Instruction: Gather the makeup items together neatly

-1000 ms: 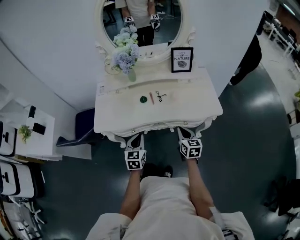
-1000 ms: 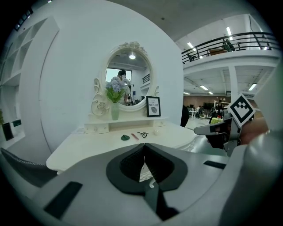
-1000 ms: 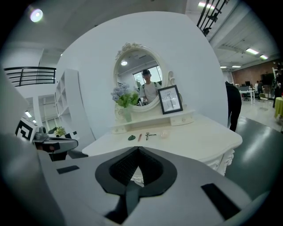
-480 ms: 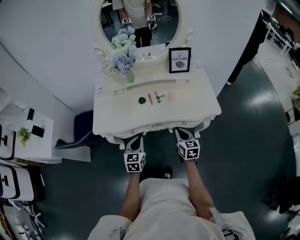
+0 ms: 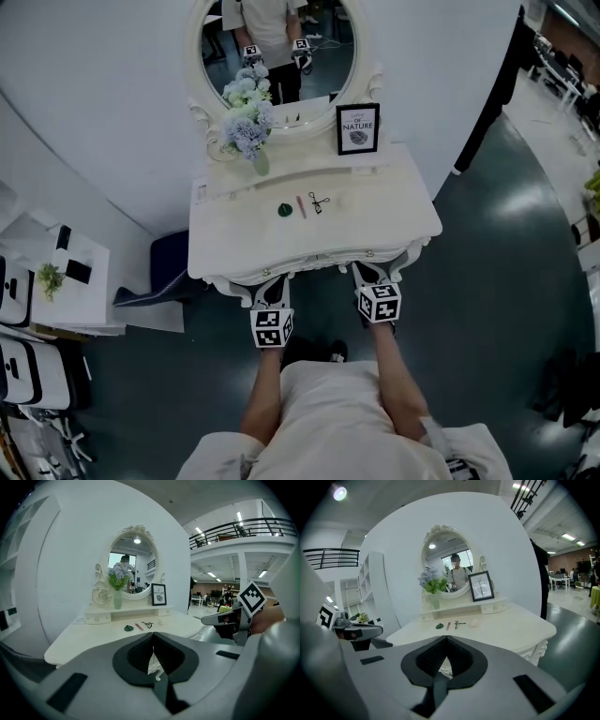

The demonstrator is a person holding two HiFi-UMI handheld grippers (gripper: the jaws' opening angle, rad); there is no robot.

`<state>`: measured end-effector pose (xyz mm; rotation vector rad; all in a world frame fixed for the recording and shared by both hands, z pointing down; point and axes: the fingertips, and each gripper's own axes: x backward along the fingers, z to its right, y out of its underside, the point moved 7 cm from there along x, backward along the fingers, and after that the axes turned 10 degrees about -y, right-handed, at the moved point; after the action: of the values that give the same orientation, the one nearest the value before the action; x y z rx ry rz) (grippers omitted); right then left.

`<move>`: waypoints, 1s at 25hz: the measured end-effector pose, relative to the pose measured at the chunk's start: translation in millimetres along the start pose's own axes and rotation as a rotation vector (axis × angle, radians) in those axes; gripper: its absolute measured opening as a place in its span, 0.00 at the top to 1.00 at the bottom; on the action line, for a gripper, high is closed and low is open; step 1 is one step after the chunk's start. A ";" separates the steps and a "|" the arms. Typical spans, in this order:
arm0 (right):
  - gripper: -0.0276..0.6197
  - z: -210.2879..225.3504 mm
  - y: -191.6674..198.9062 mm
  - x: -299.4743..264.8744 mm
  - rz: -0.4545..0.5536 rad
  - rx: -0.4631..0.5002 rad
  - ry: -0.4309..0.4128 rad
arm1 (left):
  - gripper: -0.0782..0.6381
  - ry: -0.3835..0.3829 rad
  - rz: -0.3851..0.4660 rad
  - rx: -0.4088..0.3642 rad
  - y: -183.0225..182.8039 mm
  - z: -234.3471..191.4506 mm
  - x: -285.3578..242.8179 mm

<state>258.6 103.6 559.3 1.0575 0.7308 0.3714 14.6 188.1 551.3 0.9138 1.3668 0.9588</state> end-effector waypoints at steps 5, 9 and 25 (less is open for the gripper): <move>0.90 -0.7 -2.9 -7.7 -0.005 0.007 -0.011 | 0.87 -0.008 -0.003 0.000 -0.9 -3.3 -3.5; 0.90 0.0 -1.8 -8.5 -0.018 0.007 -0.010 | 0.87 -0.010 -0.008 0.000 -1.1 -3.8 -4.7; 0.90 8.5 -0.7 -5.8 -0.024 -0.003 0.002 | 0.87 0.005 -0.008 -0.002 -2.8 1.2 -12.5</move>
<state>260.5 94.2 563.2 1.0451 0.7432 0.3530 16.1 175.4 553.1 0.9043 1.3720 0.9570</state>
